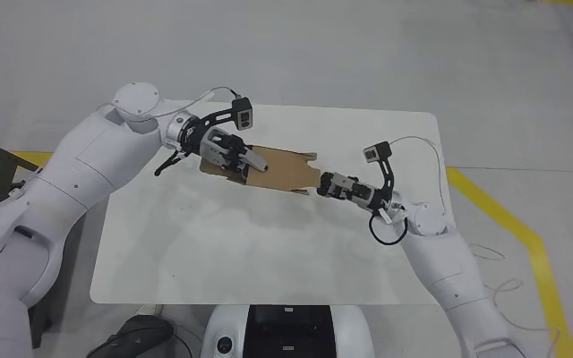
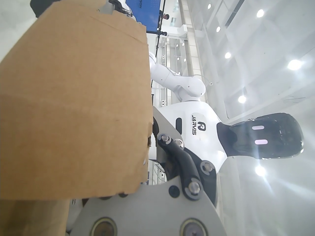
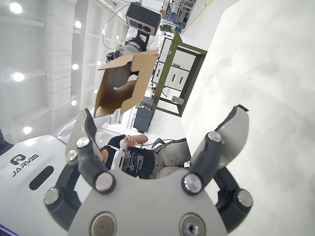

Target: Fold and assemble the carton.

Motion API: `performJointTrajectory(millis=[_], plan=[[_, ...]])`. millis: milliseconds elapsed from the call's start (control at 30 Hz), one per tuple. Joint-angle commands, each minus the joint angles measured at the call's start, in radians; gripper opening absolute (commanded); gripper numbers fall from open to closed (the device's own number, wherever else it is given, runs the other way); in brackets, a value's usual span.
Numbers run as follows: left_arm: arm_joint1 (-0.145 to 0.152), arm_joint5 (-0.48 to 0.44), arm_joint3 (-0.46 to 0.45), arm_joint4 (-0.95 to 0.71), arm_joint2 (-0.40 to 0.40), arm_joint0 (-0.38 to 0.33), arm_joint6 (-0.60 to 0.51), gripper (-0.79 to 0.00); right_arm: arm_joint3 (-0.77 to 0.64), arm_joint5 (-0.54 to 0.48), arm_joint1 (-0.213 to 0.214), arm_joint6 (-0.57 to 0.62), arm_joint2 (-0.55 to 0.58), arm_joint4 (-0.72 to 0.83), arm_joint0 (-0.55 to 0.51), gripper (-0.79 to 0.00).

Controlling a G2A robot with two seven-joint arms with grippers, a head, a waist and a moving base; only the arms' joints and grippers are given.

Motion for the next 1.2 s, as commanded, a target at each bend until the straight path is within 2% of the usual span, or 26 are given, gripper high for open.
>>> performJointTrajectory(millis=[0,133,400,733,1167], plan=[[0.002,0.014,-0.011,-0.002,-0.006,0.006,0.0,-0.785,0.023,-0.013,-0.004,-0.005,-0.012,0.001,0.01,0.0],[0.005,0.036,-0.035,-0.006,-0.01,0.01,0.0,-0.785,0.07,-0.035,-0.015,-0.017,-0.047,-0.002,0.035,0.0],[0.006,0.065,-0.051,-0.008,-0.006,0.007,0.0,-0.785,0.103,-0.074,-0.029,0.016,-0.073,0.089,0.066,0.0],[-0.016,0.081,-0.046,-0.011,0.025,-0.004,0.0,-0.785,0.047,-0.073,-0.023,0.001,-0.07,0.028,0.056,0.0],[-0.031,0.11,-0.055,-0.035,0.08,-0.028,0.0,-0.785,0.013,-0.163,-0.02,0.004,-0.078,-0.037,0.06,0.0]])
